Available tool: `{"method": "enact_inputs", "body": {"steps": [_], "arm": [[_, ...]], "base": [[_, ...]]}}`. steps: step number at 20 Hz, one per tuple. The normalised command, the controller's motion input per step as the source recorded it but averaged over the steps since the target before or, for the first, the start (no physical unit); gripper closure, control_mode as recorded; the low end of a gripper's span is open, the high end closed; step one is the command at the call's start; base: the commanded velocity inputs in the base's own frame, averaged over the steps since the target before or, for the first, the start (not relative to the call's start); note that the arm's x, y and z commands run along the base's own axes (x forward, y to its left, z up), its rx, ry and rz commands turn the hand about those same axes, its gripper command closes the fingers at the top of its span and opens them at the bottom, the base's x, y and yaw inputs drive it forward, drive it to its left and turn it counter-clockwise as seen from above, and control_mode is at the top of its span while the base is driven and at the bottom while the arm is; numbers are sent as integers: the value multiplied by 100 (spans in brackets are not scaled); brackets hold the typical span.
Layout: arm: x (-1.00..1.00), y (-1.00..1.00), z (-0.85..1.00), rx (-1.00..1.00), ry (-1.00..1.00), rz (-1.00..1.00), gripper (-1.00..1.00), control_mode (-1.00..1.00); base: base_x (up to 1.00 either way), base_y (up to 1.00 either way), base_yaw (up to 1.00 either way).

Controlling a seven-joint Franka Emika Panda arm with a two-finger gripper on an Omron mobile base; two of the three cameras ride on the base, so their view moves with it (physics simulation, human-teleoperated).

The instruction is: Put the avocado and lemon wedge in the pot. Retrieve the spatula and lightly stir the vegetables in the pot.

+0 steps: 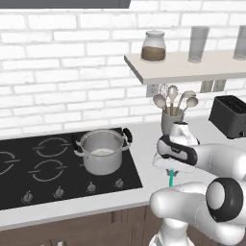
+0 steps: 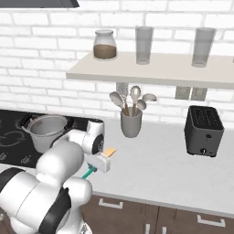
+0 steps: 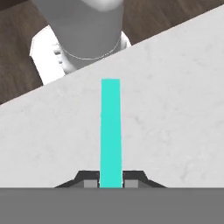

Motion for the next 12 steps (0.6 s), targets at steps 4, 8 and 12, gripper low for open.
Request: {"method": "enact_inputs", "body": {"steps": [4,8,12], "arm": [[-20,0,100,0,-25,-15,100,-100],[-42,1,100,9,-10,-20,100,-100],[-64,30,100,22,0,-26,100,-100]], "base": [[0,0,0],[0,0,0],[0,0,0]]}}
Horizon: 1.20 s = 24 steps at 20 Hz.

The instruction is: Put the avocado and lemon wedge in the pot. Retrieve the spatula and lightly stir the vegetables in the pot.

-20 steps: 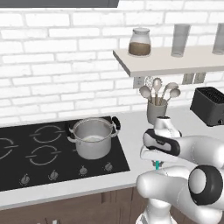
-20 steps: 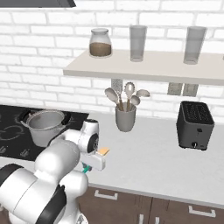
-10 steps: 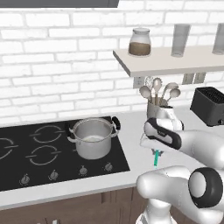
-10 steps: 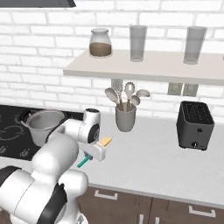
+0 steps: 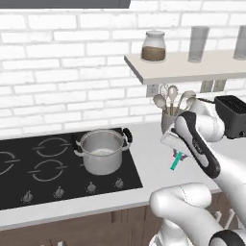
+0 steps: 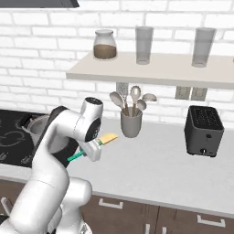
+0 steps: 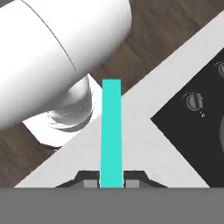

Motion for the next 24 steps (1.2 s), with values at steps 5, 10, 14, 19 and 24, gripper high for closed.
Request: {"method": "enact_inputs", "body": {"steps": [5,10,14,19,24], "arm": [[-55,52,100,33,0,-29,100,-100],[-8,85,100,33,-6,-28,100,-100],[0,85,100,33,-4,-29,100,-100],[14,67,66,43,2,-27,100,-100],[71,75,-8,28,8,-17,100,-100]], "base": [[0,0,0],[0,0,0],[0,0,0],[0,0,0],[0,0,0]]}}
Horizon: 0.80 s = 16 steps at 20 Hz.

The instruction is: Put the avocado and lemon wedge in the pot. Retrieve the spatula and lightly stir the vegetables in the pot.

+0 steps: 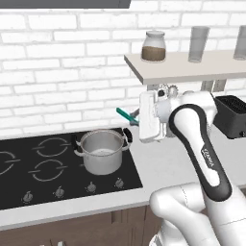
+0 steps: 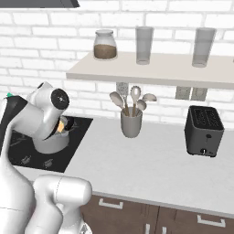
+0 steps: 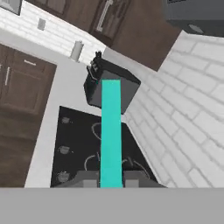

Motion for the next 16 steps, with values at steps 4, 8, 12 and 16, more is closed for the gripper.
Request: {"method": "enact_inputs", "body": {"steps": [4,8,12,16], "arm": [[89,72,-2,19,8,-14,100,-100],[76,58,-19,14,14,-11,100,-100],[54,50,-38,6,8,-7,100,-100],[48,39,-39,3,3,-4,100,-100]], "base": [[0,0,0],[0,0,0],[0,0,0],[0,0,0]]}}
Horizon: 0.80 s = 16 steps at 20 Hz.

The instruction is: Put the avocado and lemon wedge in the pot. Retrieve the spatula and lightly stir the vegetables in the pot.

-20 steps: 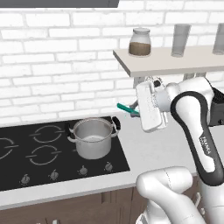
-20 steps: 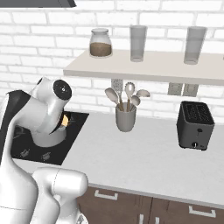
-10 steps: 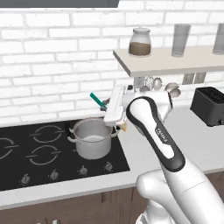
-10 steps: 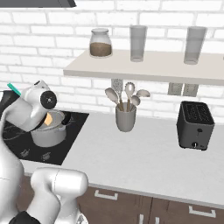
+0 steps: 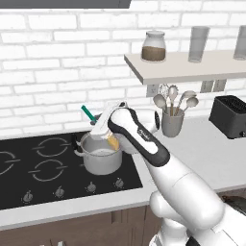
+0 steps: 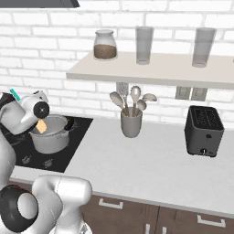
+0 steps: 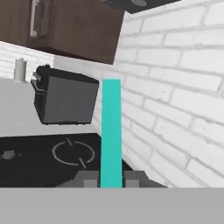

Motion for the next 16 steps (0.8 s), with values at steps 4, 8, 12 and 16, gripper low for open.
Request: {"method": "enact_inputs", "body": {"steps": [4,8,12,16], "arm": [[41,11,-36,8,3,-2,100,-100],[52,0,-31,11,0,0,100,-100],[45,0,-32,9,0,0,100,-100],[27,0,-36,4,0,0,100,-100]], "base": [[0,0,0],[0,0,0],[0,0,0],[0,0,0]]}}
